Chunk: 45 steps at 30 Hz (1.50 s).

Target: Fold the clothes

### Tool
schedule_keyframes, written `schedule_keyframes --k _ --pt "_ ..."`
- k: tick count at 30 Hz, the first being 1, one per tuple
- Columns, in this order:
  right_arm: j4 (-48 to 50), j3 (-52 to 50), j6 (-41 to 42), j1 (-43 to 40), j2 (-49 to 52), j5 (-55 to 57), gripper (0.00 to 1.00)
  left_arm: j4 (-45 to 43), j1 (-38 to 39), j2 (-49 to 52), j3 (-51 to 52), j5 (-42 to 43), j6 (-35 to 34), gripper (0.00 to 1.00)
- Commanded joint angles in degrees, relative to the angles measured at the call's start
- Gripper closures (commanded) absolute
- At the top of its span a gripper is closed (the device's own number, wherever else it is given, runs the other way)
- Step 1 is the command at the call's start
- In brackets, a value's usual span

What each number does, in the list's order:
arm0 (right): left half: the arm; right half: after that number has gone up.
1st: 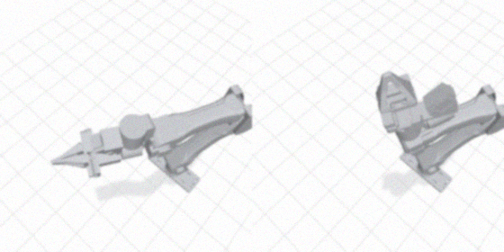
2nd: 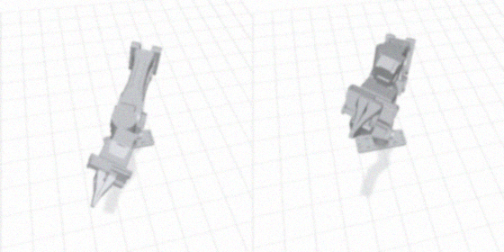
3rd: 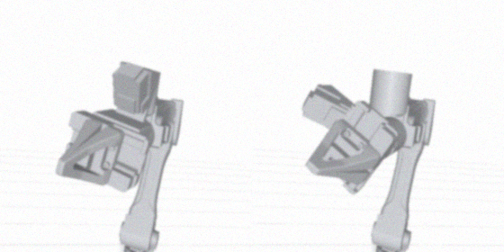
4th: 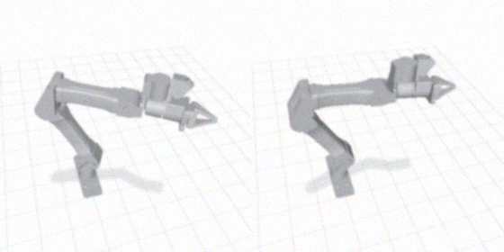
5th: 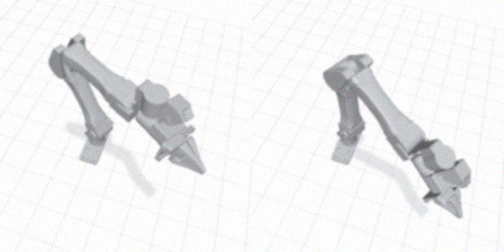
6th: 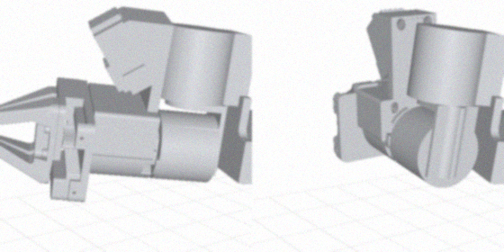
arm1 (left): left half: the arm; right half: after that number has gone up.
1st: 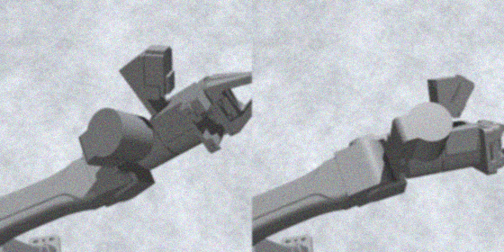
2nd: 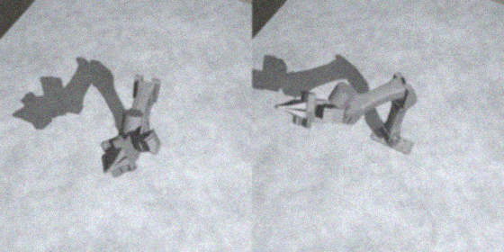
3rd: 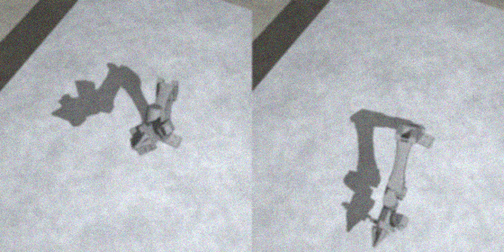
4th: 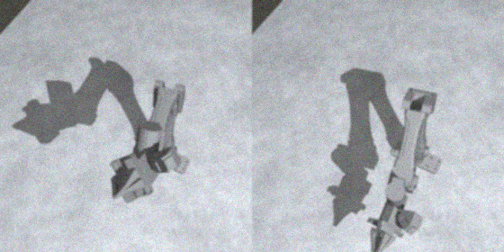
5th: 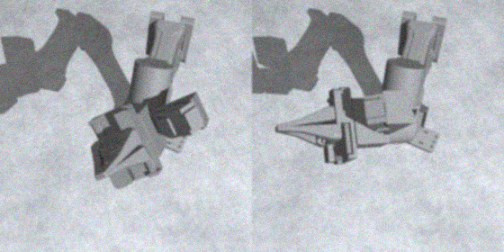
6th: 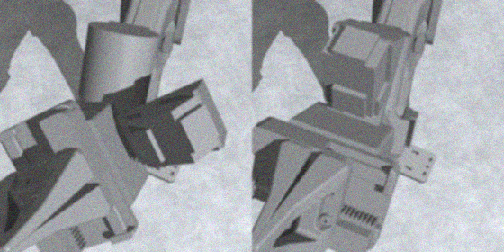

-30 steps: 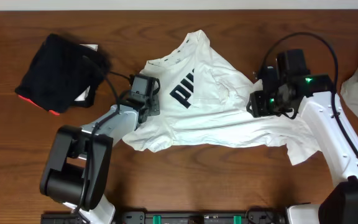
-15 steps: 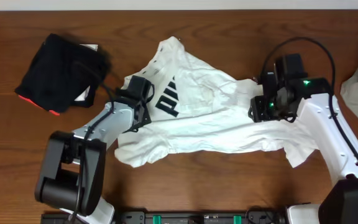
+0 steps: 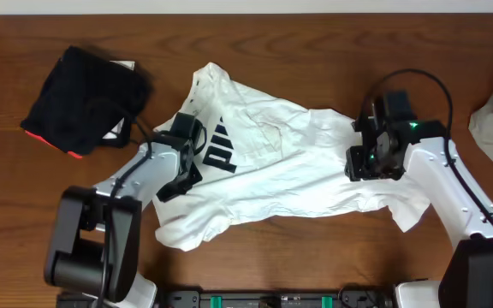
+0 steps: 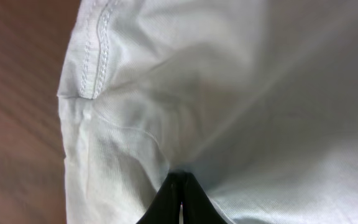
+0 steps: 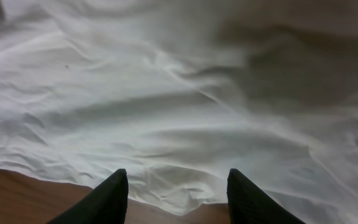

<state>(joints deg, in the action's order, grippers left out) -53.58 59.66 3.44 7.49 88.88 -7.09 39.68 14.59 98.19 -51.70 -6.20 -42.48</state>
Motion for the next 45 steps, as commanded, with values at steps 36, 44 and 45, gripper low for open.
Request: schedule_keyframes --k 36,44,45 --pt "-13.53 -10.25 34.40 -12.41 -17.55 9.88 0.67 1.64 -0.44 -23.61 1.75 1.03 6.93 0.92" --pt "-0.83 -18.97 28.55 -20.96 -20.79 5.62 0.93 1.64 -0.44 -23.61 1.75 1.03 6.88 0.93" --pt "-0.52 -18.99 28.11 -21.33 -20.04 5.79 0.96 1.66 -0.44 -23.61 1.75 1.03 6.88 0.93"
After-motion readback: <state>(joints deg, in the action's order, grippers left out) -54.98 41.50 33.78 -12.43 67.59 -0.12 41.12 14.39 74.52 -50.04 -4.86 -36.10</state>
